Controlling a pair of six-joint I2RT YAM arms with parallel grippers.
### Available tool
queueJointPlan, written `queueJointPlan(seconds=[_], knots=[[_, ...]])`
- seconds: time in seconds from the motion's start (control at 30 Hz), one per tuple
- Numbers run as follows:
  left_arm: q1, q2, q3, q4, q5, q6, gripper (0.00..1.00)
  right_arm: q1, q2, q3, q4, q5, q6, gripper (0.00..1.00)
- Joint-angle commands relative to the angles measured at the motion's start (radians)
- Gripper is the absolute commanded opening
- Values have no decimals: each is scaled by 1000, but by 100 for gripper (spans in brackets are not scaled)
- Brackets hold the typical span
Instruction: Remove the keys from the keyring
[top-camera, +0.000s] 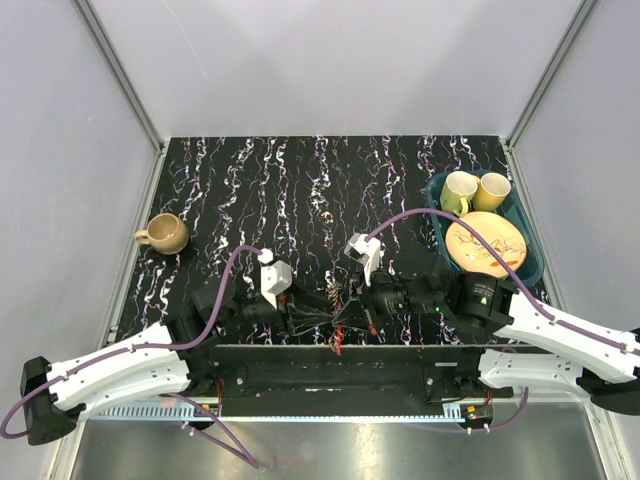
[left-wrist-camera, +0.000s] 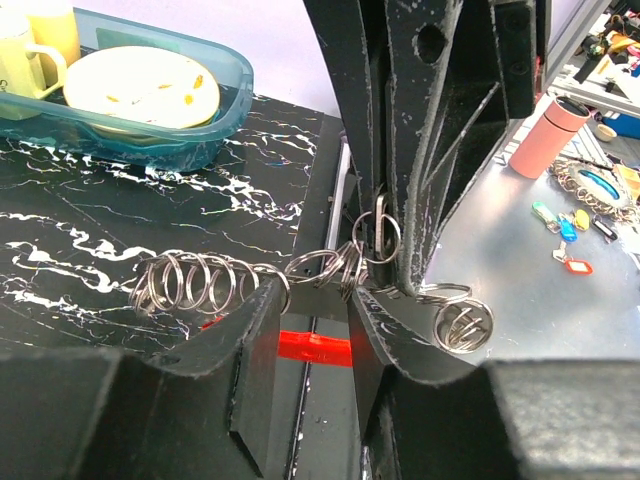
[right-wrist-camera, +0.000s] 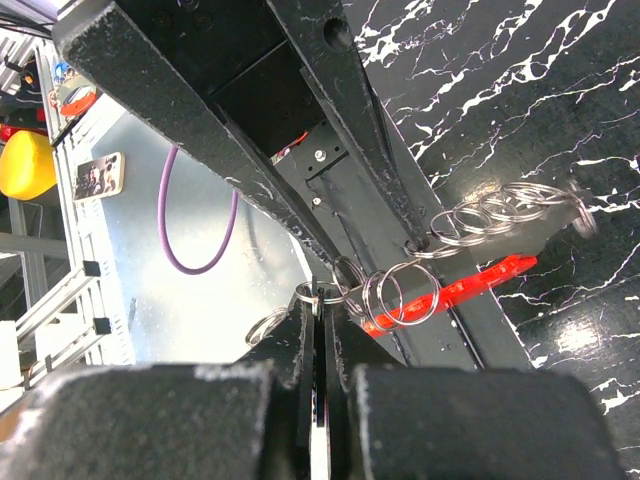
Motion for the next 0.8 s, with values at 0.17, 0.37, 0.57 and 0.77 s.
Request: queueJointPlan(seconds=[0.17, 0.37, 0.57, 0.77], knots=[[-7, -12, 38, 67, -26, 14, 37, 6, 5, 8, 77, -31, 2, 0], [-9, -11, 38, 91, 23, 3, 45, 6, -1, 0, 79, -27, 5, 0], [-12, 6, 38, 111, 85, -16, 48, 6, -13, -7, 83, -15, 1, 0], [-16, 26, 38, 116, 108, -18, 53, 6, -12, -10, 85, -23, -4, 0]])
